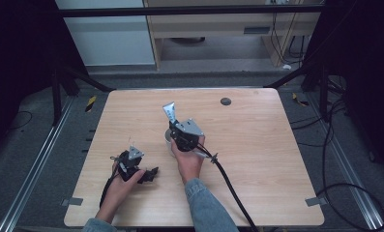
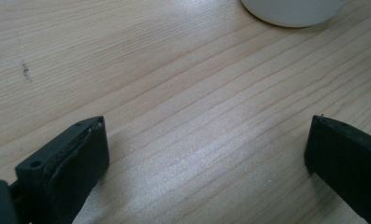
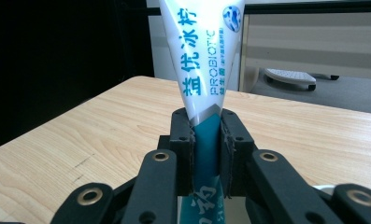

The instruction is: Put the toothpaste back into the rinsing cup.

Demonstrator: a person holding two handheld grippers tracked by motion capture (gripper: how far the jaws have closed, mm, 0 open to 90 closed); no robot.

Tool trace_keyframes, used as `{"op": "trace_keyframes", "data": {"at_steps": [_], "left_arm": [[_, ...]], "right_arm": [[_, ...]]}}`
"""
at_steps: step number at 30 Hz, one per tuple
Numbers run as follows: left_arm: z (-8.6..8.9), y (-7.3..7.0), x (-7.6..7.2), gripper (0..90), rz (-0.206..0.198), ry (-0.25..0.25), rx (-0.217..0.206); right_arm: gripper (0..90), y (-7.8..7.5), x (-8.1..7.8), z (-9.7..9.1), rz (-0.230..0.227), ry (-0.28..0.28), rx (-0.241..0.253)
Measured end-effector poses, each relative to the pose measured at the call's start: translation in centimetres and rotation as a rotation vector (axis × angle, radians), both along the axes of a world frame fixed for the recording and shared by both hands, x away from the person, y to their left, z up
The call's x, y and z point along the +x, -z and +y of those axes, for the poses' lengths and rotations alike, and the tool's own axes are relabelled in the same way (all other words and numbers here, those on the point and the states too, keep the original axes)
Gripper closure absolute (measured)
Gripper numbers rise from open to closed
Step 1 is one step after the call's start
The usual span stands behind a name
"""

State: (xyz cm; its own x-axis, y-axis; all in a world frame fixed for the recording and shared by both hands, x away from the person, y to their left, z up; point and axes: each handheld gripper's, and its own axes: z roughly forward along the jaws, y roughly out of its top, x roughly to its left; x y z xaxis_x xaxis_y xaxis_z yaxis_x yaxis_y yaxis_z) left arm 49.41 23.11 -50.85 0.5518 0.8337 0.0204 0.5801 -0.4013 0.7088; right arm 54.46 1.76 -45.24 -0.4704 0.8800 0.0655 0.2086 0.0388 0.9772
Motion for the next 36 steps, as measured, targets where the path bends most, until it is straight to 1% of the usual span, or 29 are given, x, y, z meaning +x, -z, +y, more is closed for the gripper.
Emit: {"op": "trace_keyframes", "data": {"at_steps": [8,20,29,33,36], "left_arm": [[0.0,0.0,0.0,0.0,0.0,0.0,0.0],[0.0,0.0,0.0,0.0,0.0,-0.001,0.0],[0.0,0.0,0.0,0.0,0.0,-0.001,0.0],[0.0,0.0,0.0,0.0,0.0,0.0,0.0],[0.0,0.0,0.0,0.0,0.0,0.0,0.0]], "right_arm": [[77.7,0.41,-0.14,-0.06,0.016,0.001,0.004],[77.5,0.36,-0.29,-0.17,0.013,-0.006,-0.005],[77.3,0.23,-0.24,-0.38,0.025,-0.005,-0.002],[77.1,0.11,-0.07,-0.48,0.041,-0.005,0.003],[77.0,0.06,-0.04,-0.51,0.042,-0.005,-0.003]]}}
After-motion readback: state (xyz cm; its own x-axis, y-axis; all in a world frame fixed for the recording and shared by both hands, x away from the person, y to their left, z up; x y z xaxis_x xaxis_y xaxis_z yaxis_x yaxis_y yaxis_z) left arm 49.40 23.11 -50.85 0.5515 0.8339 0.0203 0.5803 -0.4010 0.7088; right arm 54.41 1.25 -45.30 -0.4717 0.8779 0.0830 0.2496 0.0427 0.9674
